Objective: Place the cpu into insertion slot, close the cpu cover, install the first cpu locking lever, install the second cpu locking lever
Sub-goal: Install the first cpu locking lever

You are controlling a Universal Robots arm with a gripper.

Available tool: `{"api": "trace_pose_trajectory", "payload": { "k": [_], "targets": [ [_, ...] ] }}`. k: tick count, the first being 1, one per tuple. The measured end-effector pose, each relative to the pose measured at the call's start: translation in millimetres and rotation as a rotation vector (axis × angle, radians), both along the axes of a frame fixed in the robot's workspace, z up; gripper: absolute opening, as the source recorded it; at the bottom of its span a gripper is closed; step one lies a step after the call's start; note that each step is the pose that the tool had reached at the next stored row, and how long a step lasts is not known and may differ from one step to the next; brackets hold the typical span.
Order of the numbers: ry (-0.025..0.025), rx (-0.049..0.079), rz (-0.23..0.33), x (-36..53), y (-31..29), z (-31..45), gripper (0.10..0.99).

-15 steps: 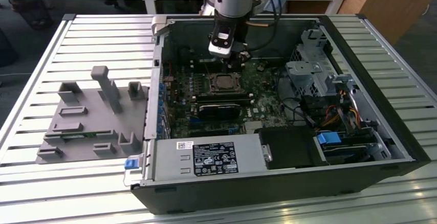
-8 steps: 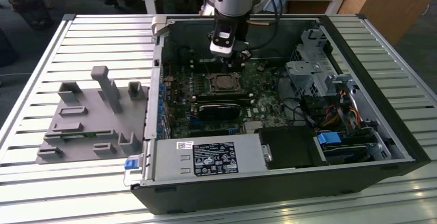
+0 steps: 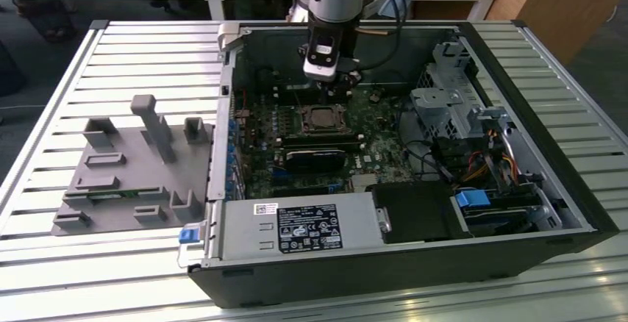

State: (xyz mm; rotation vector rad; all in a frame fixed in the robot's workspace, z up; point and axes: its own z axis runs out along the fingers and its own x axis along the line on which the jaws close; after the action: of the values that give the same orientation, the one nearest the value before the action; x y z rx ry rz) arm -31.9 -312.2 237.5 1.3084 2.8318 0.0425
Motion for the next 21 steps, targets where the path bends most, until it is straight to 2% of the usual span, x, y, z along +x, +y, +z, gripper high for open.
{"api": "trace_pose_trajectory", "payload": {
  "k": [21],
  "targets": [
    [0.0000, 0.000, 0.062, 0.0, 0.0, 0.0, 0.122]
  ]
}}
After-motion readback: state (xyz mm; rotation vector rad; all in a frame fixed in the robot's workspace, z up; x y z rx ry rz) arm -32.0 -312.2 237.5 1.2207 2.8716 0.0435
